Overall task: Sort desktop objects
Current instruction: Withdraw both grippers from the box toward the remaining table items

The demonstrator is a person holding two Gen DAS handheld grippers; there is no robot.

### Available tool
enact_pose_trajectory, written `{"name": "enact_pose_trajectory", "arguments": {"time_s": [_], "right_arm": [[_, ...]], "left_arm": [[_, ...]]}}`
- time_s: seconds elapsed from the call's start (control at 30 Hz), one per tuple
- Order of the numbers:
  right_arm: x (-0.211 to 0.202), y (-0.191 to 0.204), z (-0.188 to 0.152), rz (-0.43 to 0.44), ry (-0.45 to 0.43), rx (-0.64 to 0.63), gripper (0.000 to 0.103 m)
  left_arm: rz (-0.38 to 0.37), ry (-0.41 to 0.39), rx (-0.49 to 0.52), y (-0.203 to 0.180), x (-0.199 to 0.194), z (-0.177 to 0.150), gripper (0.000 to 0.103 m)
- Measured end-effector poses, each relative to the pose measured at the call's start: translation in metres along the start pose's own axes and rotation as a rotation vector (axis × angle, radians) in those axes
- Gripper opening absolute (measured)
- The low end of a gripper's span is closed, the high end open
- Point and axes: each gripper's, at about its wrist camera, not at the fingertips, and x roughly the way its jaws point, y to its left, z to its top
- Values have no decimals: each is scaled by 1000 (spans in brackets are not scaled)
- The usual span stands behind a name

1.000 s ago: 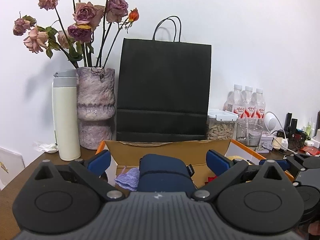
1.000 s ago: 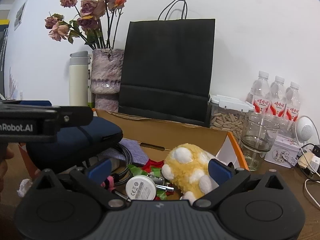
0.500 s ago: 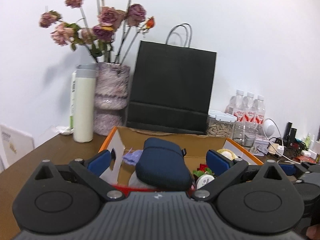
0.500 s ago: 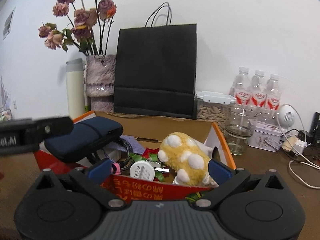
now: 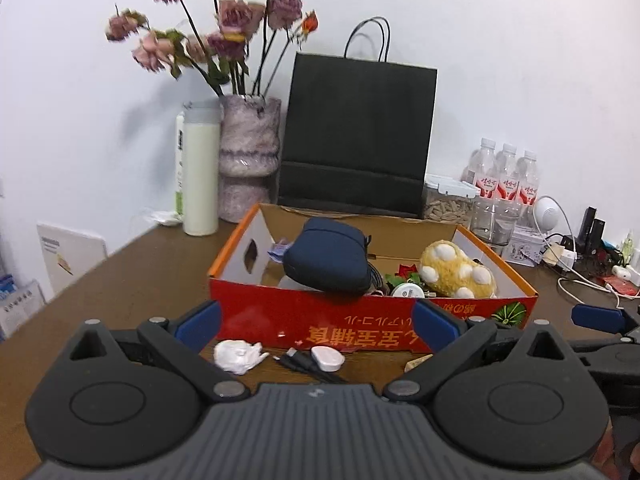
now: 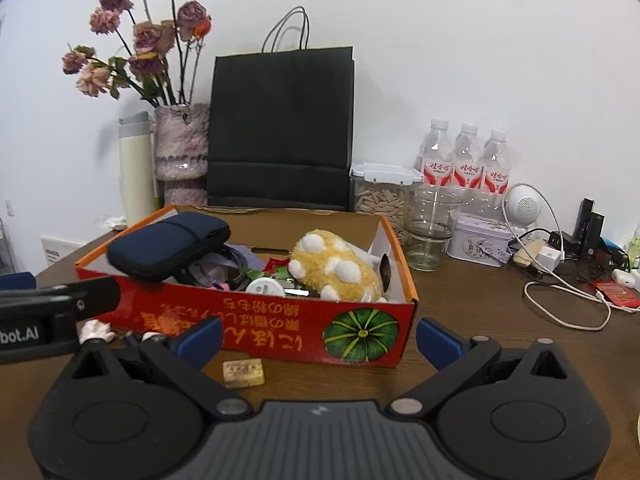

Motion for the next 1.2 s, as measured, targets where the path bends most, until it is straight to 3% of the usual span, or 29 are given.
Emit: {"name": "enact_pose_trajectory", "arguments": {"time_s": [0.27, 0.7, 0.93, 1.2], "right_arm": [[-33, 0, -12, 79, -71, 6, 103], [-36, 23, -39, 120, 46, -118, 103], [-45, 22, -46, 153, 51, -127, 103], [-45, -2, -46, 151, 64, -51, 103]], "left_arm": [[78, -3, 30, -4, -45, 0, 103], [142, 81, 23, -10, -58, -19, 103], [141, 121, 6, -6, -59, -28, 103], [81, 134, -17, 2, -71, -38, 103]]}}
